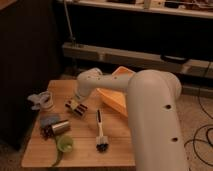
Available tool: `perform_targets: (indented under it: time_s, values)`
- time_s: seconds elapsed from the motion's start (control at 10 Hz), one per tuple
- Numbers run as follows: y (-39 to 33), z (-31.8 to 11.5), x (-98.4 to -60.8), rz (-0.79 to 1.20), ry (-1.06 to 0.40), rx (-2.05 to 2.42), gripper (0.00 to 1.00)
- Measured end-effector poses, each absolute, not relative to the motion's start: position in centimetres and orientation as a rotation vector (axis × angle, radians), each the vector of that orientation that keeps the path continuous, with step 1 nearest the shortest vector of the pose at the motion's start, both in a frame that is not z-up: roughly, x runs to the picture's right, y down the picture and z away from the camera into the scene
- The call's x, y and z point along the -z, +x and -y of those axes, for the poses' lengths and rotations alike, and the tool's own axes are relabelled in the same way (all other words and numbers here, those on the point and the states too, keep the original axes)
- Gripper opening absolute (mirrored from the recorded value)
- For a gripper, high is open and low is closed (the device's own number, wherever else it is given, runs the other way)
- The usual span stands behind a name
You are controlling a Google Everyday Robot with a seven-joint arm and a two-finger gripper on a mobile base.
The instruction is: Wipe table surface with eraser
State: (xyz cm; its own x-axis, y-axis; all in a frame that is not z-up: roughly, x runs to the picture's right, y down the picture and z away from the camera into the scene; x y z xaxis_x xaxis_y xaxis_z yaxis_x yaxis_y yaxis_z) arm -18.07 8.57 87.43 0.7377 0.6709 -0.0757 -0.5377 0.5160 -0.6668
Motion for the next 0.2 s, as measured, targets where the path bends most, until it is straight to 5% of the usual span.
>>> perform_targets:
  time_s: [0.2]
  values:
    - [-19.15, -8.61, -86.88, 0.203, -0.724, -0.687, 0.00]
